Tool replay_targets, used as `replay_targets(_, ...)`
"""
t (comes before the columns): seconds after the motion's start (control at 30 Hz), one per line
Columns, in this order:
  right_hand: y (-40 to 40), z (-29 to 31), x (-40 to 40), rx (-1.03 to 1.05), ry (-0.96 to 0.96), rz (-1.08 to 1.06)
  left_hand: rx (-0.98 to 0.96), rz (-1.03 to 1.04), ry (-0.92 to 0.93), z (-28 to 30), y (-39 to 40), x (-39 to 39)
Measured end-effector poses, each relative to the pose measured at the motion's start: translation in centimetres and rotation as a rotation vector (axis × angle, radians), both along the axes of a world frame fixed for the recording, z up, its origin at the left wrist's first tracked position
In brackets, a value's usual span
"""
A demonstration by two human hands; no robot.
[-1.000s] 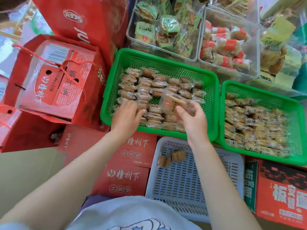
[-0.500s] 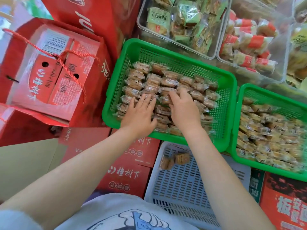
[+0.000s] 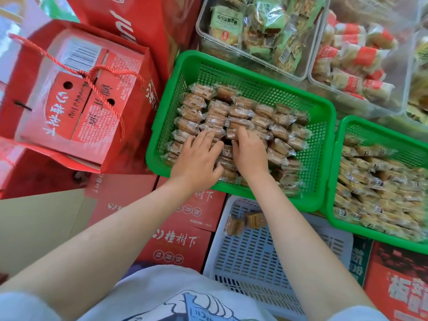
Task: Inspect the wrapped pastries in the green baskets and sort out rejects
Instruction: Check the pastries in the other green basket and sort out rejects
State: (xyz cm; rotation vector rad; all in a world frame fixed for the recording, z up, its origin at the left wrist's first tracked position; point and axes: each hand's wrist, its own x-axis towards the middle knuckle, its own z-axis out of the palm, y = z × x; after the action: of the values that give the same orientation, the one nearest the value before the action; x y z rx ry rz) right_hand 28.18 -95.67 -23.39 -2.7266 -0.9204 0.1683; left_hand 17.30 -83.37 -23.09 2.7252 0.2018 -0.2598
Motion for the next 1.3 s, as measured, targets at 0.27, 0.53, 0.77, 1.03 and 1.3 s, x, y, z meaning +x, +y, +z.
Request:
replay_targets(0.27, -1.0, 1.4, 0.3, -0.29, 0.165, 0.156, 0.108, 0.003, -0.008, -0.1, -0.2, 0.0)
replay_targets(0.53, 0.1, 1.4, 1.0, -0.336, -0.037, 0.238, 0.104, 0.006, -0.043, -0.1, -0.2, 0.0)
replay_targets(0.77, 0.0, 1.0, 0.2, -0.381, -0.133, 0.248, 0.115, 0.001, -0.052, -0.2, -0.2, 0.0)
replay_targets(1.03, -0.5, 2.3, 0.0, -0.197, 0.167, 0.196, 0.115, 0.008, -0.061, -0.4, -0.2, -0.1)
replay_targets(1.3, -2.5, 5.6, 0.2, 0.11, 0.387, -0.114, 0.135, 0.008, -0.051, -0.2, -0.1, 0.0)
